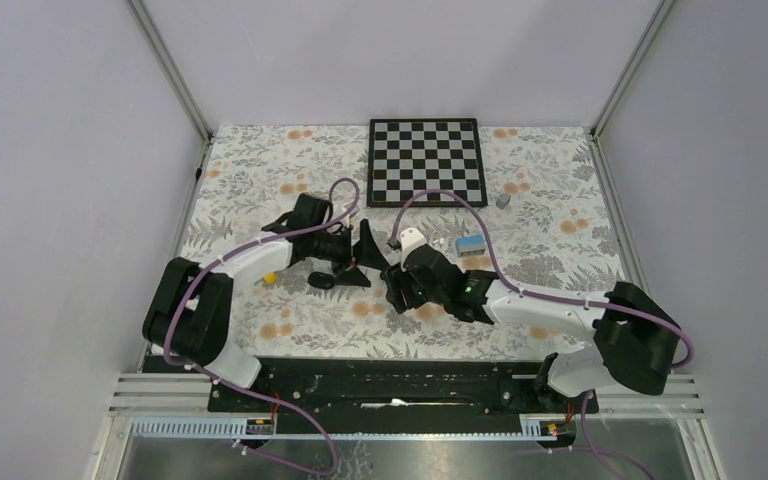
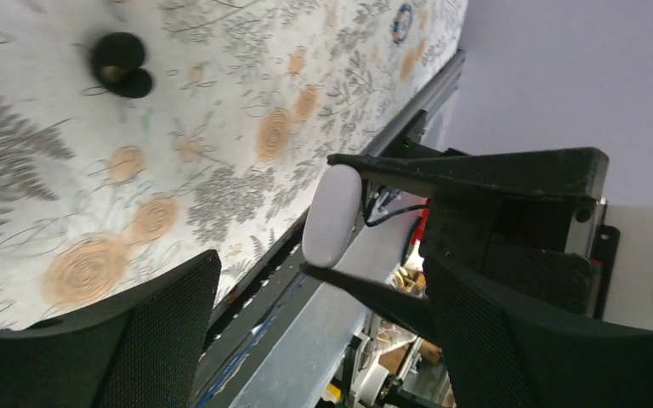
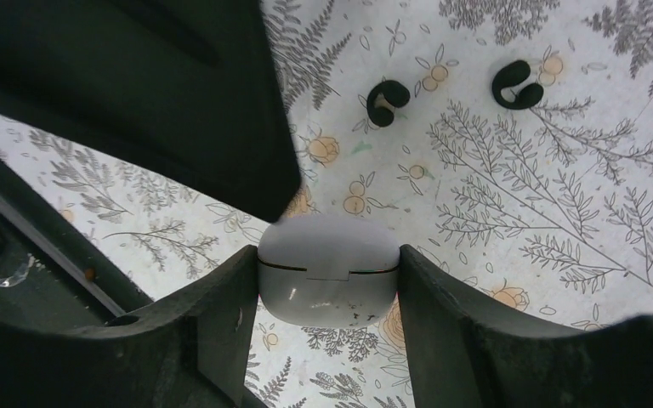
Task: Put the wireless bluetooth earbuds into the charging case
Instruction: Pick up the charging case at the center of the board.
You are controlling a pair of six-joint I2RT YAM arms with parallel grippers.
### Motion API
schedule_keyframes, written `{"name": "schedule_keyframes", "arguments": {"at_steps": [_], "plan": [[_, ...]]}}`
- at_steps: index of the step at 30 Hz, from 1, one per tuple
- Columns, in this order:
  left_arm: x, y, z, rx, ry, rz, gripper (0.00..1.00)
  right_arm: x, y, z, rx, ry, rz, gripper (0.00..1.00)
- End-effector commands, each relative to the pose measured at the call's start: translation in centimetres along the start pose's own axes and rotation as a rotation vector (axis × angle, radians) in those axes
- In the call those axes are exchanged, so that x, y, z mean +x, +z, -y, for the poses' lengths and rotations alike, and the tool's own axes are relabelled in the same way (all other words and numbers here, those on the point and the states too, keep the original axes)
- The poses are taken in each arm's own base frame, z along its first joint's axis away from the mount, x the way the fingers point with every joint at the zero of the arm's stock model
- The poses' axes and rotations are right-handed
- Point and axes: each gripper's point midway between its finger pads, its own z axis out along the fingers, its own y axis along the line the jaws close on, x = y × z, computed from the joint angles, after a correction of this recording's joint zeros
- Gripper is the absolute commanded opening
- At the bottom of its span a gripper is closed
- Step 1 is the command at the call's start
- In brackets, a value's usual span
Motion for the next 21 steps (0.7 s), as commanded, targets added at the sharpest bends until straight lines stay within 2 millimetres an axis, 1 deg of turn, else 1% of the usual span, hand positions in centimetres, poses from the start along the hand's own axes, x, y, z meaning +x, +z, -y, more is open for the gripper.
{"name": "schedule_keyframes", "arguments": {"at_steps": [1,5,8,11,14,18,19,21], "plan": [[-0.2,1.3,2.7,0.135,0.043,-0.02,0.9,-2.6,-1.5,-1.2,-0.068,-0.032,0.105,0.54],[0.5,2.7,3.3,0.163,0.064,-0.069,0.85,-3.1,-2.1,-1.5,-0.086,-0.035,0.124,0.54],[1.1,3.4,3.7,0.172,0.079,-0.107,0.78,-3.2,-2.2,-1.5,-0.088,-0.037,0.126,0.54],[1.9,3.8,4.2,0.187,0.095,-0.144,0.69,-3.2,-2.2,-1.4,-0.083,-0.036,0.129,0.54],[2.3,3.8,4.7,0.199,0.111,-0.156,0.56,-3.1,-2.2,-1.2,-0.074,-0.035,0.129,0.54],[2.2,3.8,4.8,0.201,0.113,-0.152,0.38,-2.9,-2.1,-1.1,-0.071,-0.032,0.127,0.54],[2.2,3.8,4.8,0.2,0.111,-0.153,0.3,-2.9,-2.1,-1.1,-0.069,-0.03,0.129,0.54],[2.2,3.9,4.8,0.198,0.108,-0.152,0.21,-3.0,-2.2,-1.0,-0.065,-0.029,0.132,0.56]]}}
